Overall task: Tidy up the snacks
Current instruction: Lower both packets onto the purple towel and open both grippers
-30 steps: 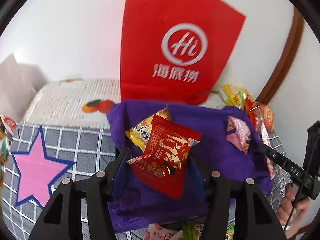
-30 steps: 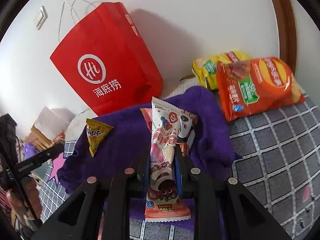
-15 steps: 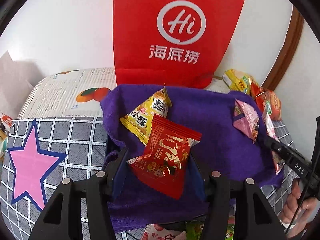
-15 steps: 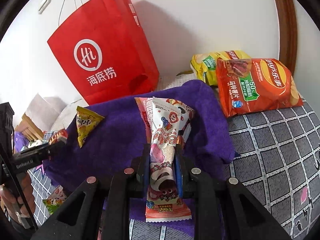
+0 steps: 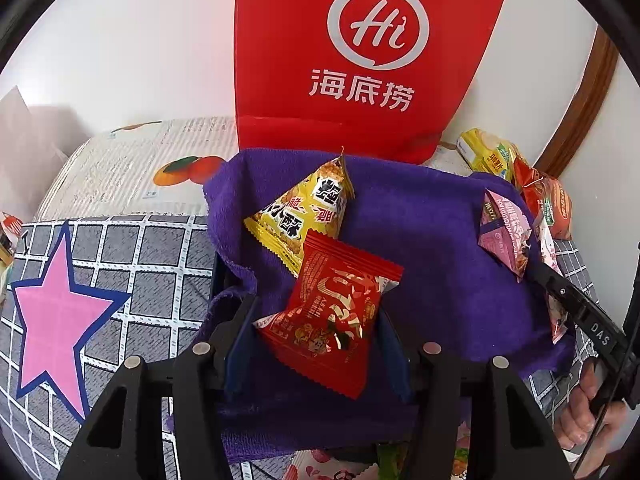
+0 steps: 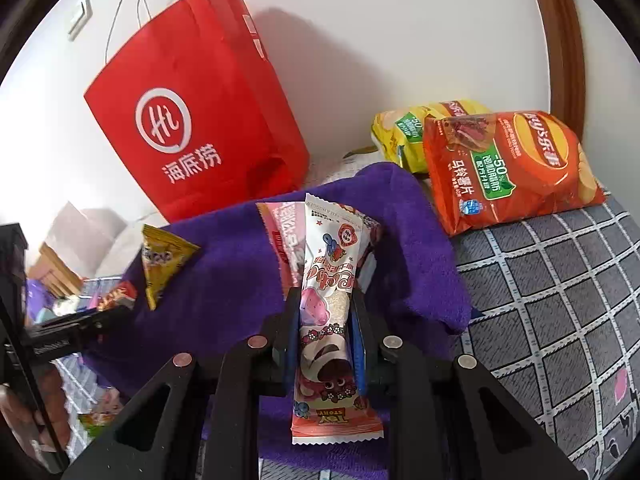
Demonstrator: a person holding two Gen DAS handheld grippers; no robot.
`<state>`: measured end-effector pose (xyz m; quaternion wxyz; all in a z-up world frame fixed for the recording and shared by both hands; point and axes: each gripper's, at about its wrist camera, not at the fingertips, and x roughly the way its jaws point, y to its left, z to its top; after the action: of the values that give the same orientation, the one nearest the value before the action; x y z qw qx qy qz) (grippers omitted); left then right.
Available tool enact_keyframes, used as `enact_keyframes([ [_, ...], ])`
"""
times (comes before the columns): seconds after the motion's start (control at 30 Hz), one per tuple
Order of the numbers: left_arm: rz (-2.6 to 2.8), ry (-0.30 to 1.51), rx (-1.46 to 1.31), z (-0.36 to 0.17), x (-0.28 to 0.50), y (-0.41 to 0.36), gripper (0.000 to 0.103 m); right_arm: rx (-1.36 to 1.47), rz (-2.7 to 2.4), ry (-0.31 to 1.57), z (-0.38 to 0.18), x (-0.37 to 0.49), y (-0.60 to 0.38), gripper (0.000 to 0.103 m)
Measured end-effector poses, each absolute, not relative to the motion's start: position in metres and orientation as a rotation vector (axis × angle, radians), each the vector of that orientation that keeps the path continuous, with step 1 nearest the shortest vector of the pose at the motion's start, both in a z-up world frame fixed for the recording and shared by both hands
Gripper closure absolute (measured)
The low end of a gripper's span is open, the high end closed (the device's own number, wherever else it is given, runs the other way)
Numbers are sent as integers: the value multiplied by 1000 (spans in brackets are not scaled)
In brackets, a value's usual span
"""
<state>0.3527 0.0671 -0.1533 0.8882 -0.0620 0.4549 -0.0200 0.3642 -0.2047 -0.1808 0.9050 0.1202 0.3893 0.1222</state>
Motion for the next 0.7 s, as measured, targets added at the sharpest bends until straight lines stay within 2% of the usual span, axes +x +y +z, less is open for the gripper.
enact_keyframes([
  [0.13, -54, 956, -158, -154, 355, 70, 48, 204, 234, 818, -184, 367, -200, 78],
  [0.27, -55, 955, -165, -154, 355, 71, 48, 240, 266, 805, -181, 366, -204, 53],
  [0.37, -59, 955, -172, -154, 355, 72, 48, 270, 270, 772, -173, 362, -210, 45],
  [0.7, -71, 977, -200, -158, 358, 75, 47, 319, 277, 749, -167, 358, -217, 44],
])
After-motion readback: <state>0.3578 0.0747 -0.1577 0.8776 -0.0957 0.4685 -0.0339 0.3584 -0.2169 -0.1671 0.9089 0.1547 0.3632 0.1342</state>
